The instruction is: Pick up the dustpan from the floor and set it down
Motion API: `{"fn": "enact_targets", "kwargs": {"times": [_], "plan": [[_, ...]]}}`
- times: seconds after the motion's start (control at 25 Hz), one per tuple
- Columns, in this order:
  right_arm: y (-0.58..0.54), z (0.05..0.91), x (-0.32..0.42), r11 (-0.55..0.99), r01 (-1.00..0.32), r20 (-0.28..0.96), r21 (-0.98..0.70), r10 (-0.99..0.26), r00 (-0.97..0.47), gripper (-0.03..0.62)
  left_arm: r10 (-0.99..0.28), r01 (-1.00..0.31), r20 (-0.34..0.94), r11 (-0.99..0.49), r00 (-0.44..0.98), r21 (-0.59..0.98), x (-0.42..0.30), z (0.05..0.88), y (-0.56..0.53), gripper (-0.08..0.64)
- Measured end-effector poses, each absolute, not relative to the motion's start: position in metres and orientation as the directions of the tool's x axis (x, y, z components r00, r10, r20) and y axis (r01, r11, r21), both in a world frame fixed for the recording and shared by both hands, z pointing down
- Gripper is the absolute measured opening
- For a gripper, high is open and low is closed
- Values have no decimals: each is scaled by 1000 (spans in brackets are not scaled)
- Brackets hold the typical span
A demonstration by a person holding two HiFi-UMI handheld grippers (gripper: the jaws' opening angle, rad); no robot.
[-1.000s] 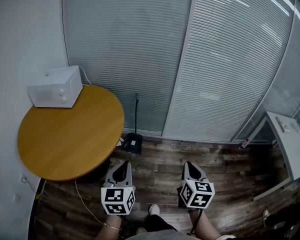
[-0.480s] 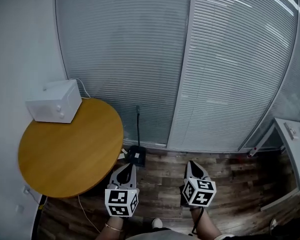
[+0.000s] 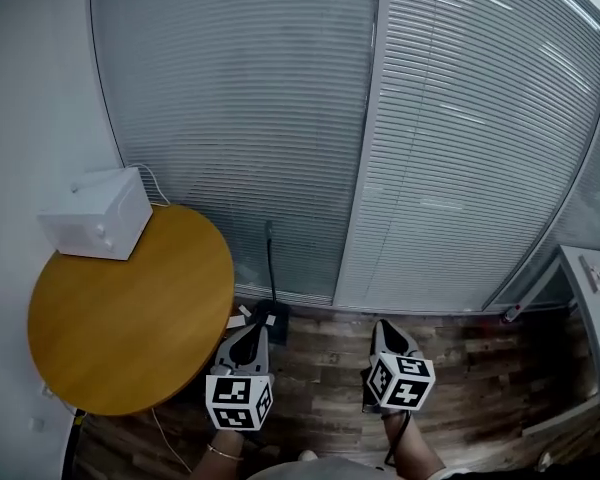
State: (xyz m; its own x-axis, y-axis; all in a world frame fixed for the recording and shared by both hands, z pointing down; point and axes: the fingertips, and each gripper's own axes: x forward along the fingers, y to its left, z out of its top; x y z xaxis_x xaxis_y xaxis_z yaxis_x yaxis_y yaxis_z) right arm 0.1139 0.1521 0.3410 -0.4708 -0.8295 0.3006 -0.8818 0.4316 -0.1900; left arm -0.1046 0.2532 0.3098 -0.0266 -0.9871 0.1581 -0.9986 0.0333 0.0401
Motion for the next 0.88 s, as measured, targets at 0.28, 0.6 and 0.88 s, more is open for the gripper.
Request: {"fn": "enact_targets", "kwargs": {"times": [0.28, 0.6, 0.88], "plan": [[118, 353, 117, 421, -885, 323, -201, -824, -465, 32, -983, -998, 185, 31, -20, 53, -102, 320, 219, 17], [93, 368, 103, 431, -881, 353, -197, -807, -474, 32, -977, -997, 210, 35, -18, 76, -109, 338, 186, 17], [46, 363, 90, 422, -887, 333, -187, -822, -461, 32, -983, -996, 186, 21, -4, 87, -123, 335, 136, 17]]}}
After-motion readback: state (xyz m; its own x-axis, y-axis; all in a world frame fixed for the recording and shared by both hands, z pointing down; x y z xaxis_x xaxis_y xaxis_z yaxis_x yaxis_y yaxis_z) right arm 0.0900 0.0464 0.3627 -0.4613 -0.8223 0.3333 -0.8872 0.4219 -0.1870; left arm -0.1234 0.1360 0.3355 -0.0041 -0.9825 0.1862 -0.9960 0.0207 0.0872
